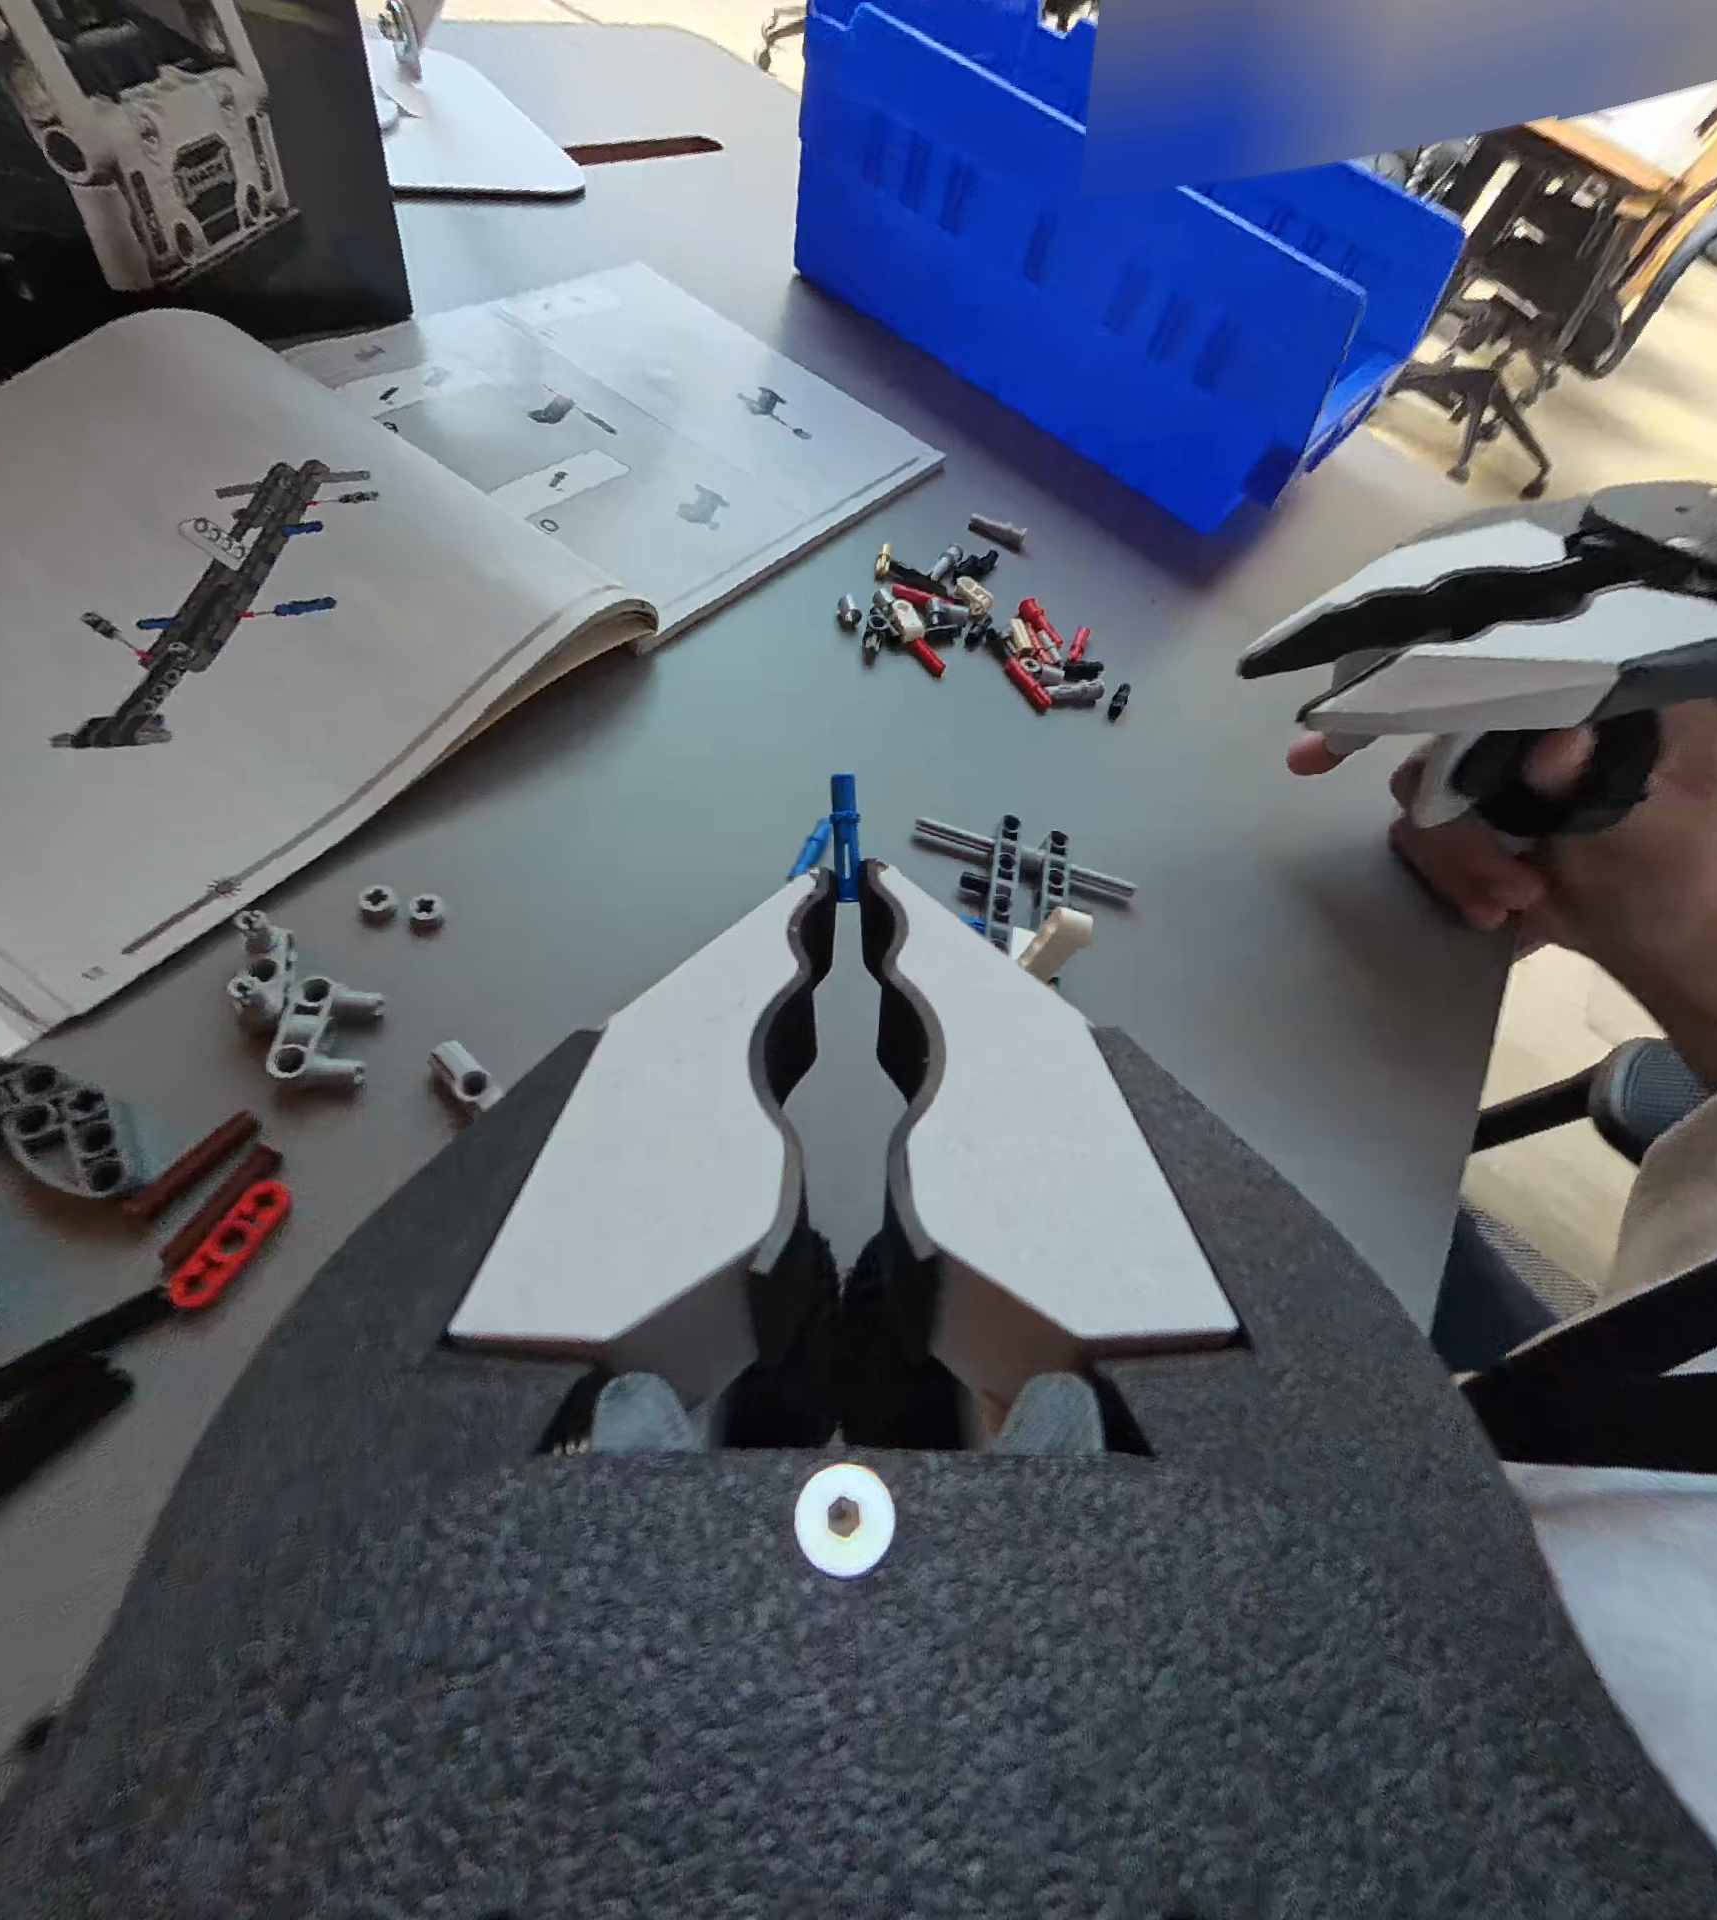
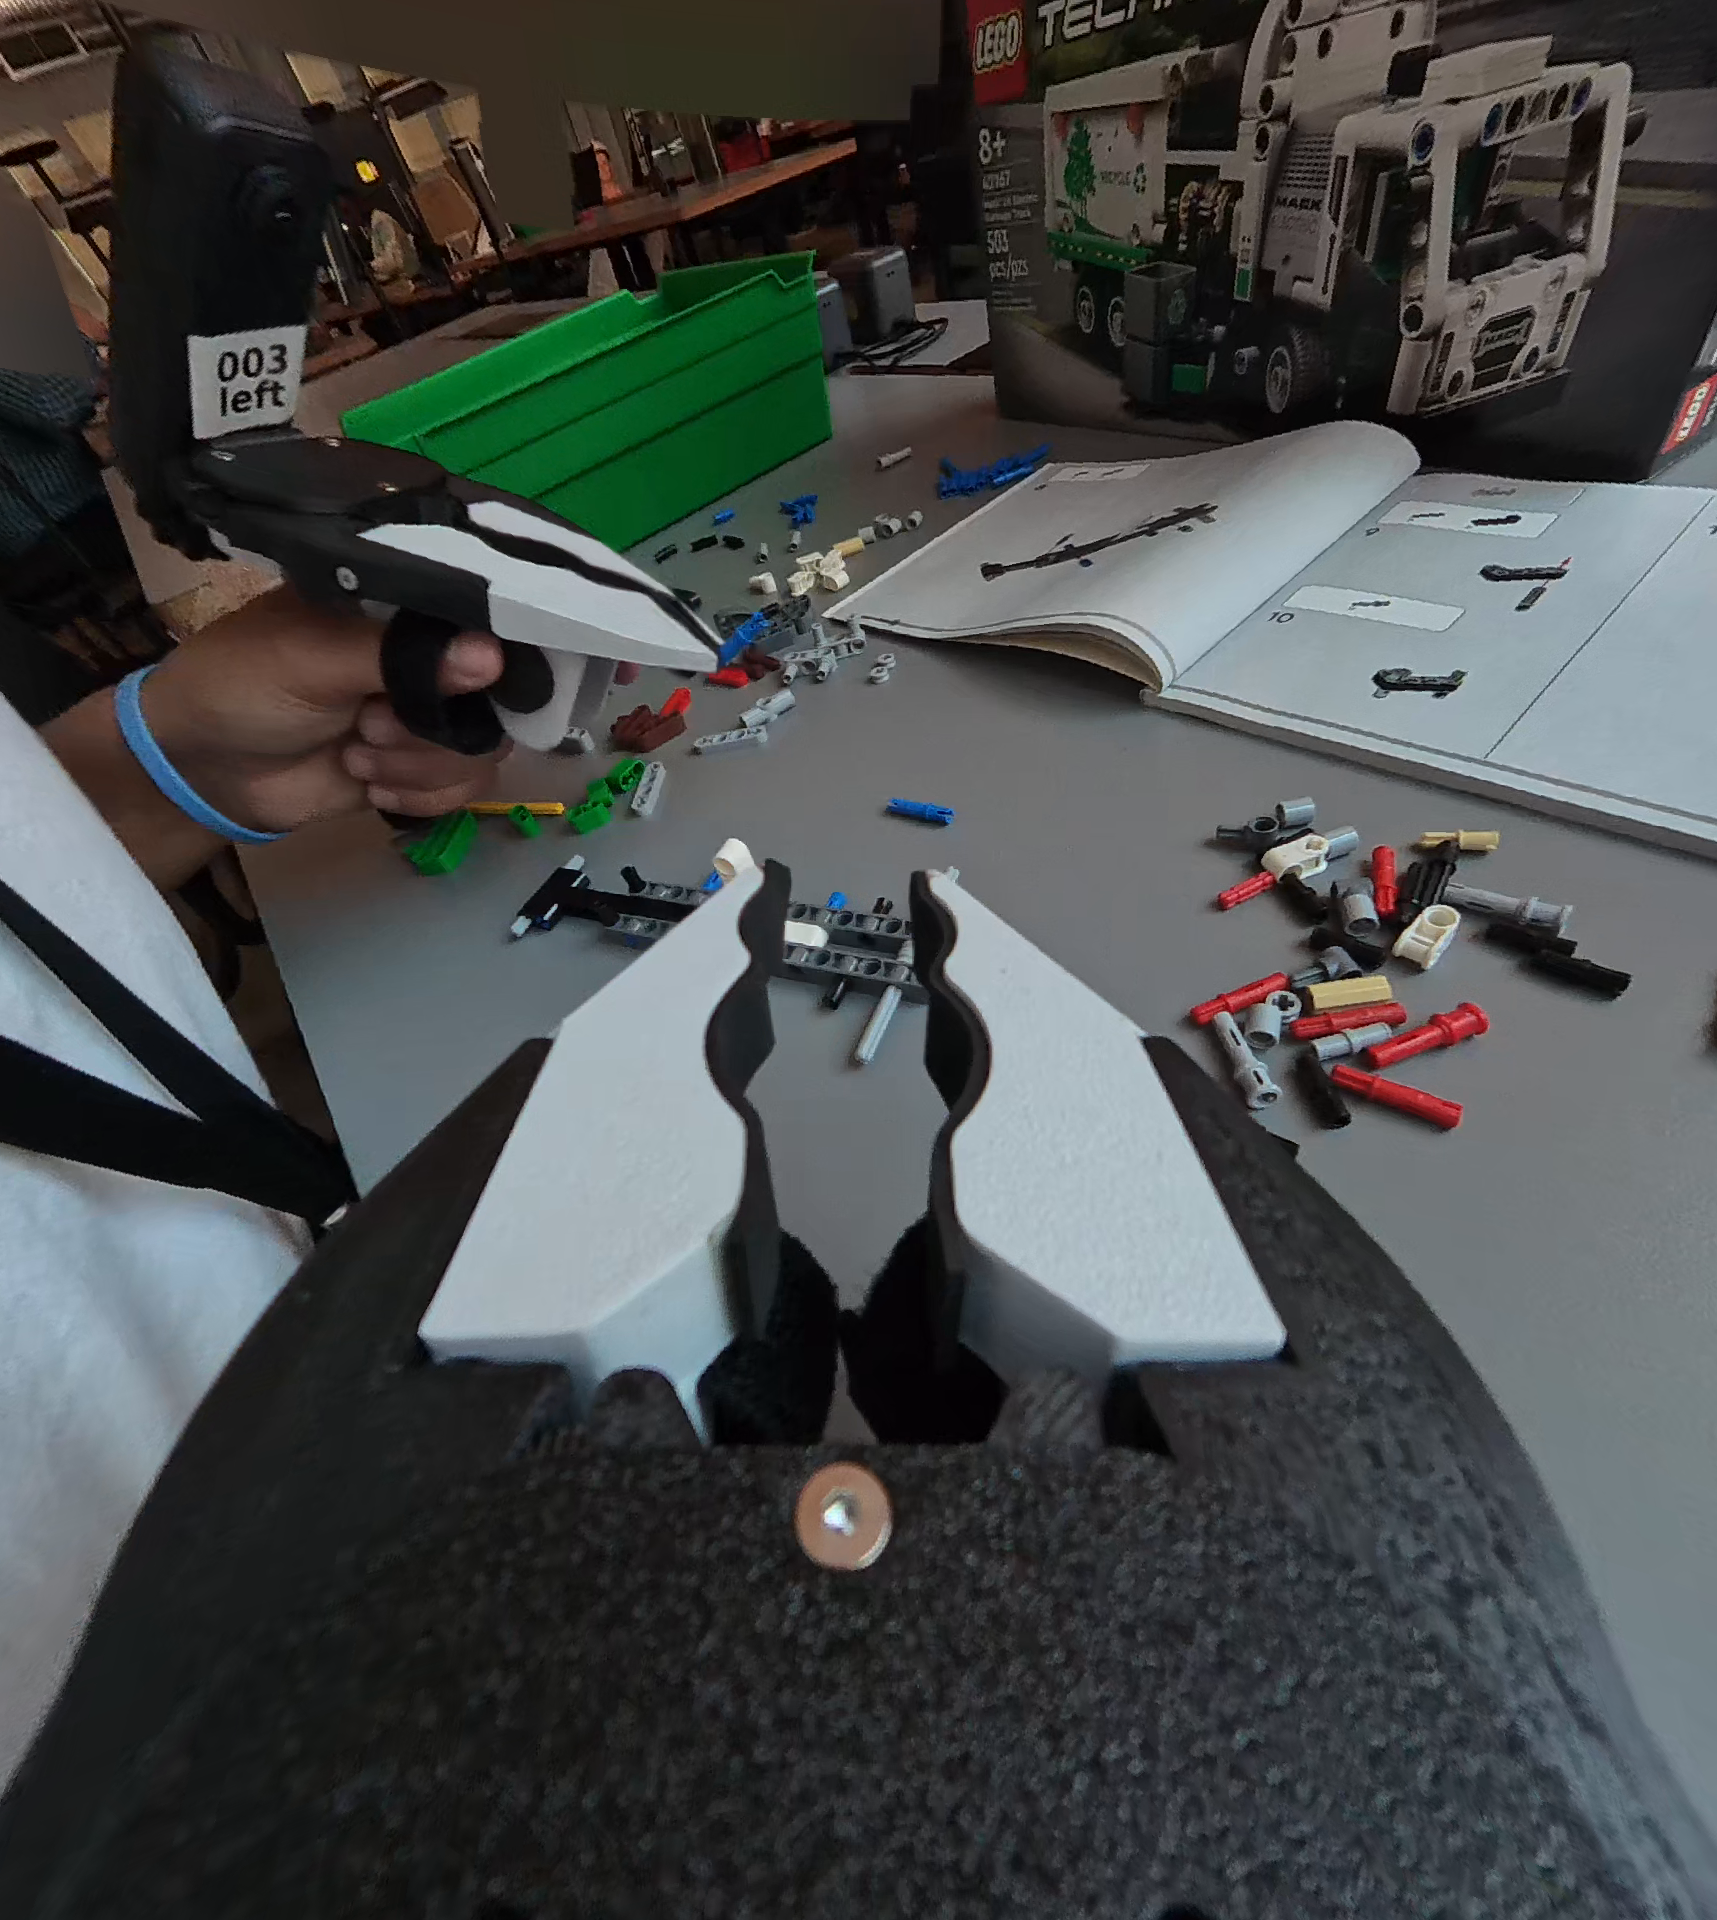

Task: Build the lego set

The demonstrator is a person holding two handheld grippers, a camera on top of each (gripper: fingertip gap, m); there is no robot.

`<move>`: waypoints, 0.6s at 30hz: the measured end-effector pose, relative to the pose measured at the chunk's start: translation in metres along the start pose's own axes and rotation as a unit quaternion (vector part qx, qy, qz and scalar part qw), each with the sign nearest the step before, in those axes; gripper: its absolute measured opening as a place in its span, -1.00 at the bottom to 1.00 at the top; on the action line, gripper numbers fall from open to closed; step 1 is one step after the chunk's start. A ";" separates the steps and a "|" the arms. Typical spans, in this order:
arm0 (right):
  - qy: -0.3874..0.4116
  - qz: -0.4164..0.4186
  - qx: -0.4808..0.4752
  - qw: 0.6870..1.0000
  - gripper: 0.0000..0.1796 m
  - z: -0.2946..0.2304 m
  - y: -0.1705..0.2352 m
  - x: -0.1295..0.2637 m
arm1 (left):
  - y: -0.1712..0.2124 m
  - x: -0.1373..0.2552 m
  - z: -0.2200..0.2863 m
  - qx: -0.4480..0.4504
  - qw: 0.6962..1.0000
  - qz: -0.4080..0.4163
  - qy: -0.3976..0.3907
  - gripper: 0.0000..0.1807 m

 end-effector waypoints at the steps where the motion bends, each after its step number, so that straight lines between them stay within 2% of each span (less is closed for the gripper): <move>1: 0.004 -0.006 0.003 1.000 -0.76 0.000 0.000 -0.001 | 0.003 0.000 0.003 0.010 1.000 0.000 0.010 -0.97; 8: 0.023 -0.022 0.008 0.999 -0.77 0.002 0.001 -0.005 | 0.006 0.008 0.004 0.001 1.000 0.006 0.018 -0.97; 18: 0.004 -0.015 0.053 0.998 -0.76 -0.010 -0.001 -0.005 | 0.004 0.032 0.019 0.029 0.998 0.035 0.031 -0.96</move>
Point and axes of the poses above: each gripper's, where its closed fingertips meet, x back along the fingers, y out of its underside, z = x × y across the jaws, the point moved 9 cm from there along x, back along the fingers, and after that the axes turned 13 degrees about x, right-handed, at the moved point
